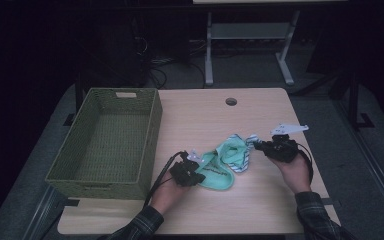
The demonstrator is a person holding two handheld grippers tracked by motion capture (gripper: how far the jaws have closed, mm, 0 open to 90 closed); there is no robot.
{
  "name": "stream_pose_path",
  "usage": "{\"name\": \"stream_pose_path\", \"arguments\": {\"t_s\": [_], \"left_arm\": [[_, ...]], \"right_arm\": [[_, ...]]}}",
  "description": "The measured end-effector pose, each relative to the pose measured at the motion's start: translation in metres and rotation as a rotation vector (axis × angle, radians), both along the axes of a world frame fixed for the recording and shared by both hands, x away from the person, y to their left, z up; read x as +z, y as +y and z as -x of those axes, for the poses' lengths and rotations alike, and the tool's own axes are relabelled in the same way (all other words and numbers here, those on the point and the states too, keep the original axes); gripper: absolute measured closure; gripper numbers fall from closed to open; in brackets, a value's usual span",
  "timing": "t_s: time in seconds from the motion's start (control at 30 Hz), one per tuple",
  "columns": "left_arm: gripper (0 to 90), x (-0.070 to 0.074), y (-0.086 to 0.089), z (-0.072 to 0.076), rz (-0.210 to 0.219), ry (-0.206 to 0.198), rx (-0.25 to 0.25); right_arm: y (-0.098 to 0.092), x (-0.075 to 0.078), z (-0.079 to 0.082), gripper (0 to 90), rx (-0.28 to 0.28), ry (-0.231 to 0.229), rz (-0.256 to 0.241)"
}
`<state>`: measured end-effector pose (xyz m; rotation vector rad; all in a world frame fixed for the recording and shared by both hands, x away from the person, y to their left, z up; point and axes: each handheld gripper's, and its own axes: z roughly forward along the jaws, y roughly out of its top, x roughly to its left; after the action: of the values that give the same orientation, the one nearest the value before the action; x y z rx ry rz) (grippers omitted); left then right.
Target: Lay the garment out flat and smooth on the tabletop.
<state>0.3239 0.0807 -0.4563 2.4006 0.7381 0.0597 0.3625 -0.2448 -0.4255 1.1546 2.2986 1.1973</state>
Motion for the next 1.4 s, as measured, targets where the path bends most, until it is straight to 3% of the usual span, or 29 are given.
{"name": "stream_pose_path", "arguments": {"t_s": [0.43,0.9,1.07,1.17,1.4], "left_arm": [[89.5,-0.001,-0.002,0.002,0.024,-0.002,0.021],[89.5,-0.001,-0.001,0.001,0.019,0.002,0.018],[89.5,-0.001,-0.001,0.001,0.018,-0.001,0.012],[89.5,-0.001,-0.001,0.001,0.021,-0.001,0.014],[89.4,-0.001,0.0,0.0,0.017,-0.001,0.009]], "right_arm": [[-0.008,0.026,-0.041,85.0,-0.045,-0.03,0.038],[-0.017,0.024,-0.079,84.4,-0.099,-0.003,0.081],[-0.017,0.024,-0.074,72.3,-0.091,0.001,0.057],[-0.018,0.025,-0.06,67.2,-0.087,-0.006,0.041],[-0.022,0.025,-0.036,65.8,-0.072,-0.015,0.023]]}}
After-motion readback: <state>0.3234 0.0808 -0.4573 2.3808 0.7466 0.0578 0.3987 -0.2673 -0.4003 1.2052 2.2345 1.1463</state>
